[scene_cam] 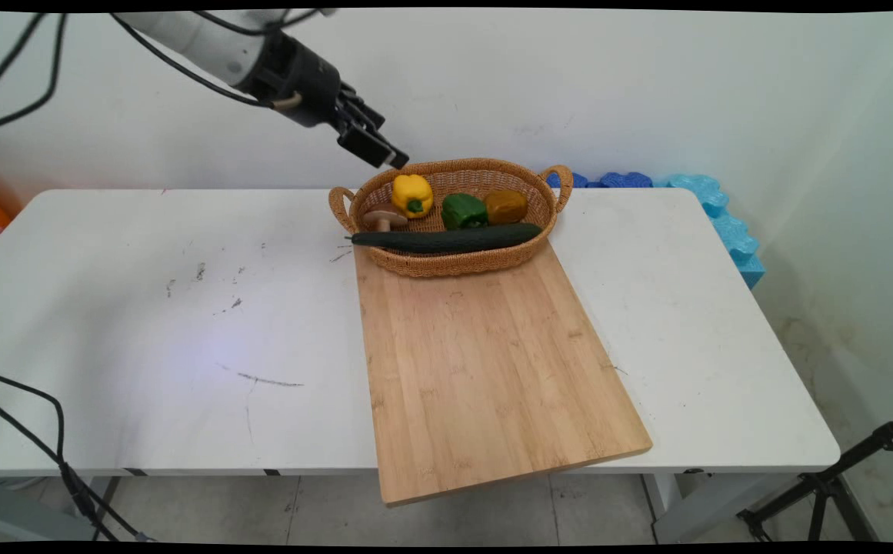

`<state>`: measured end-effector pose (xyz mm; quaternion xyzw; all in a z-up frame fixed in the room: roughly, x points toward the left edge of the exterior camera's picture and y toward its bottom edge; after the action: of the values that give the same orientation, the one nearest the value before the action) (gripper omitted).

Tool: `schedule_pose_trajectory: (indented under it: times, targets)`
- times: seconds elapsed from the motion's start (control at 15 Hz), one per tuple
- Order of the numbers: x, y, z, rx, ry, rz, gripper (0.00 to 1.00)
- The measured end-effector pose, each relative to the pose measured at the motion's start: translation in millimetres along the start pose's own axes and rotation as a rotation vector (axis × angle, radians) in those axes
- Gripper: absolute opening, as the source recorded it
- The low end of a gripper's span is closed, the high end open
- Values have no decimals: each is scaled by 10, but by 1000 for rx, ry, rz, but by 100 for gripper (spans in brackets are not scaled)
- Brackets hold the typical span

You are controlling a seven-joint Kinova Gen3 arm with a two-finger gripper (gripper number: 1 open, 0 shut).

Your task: Pick up the cucumber from the vegetable basket

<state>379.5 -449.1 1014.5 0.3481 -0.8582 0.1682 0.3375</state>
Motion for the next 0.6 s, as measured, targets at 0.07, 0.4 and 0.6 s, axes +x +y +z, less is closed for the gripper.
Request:
schedule_pose_trajectory:
  times: [0.07, 0.4, 0.6]
  targets:
    - [-7, -24, 53, 4, -12, -10, 100]
    - [-53, -179, 487, 21, -104, -76, 100]
    - [-78, -240, 783, 18, -159, -111, 100]
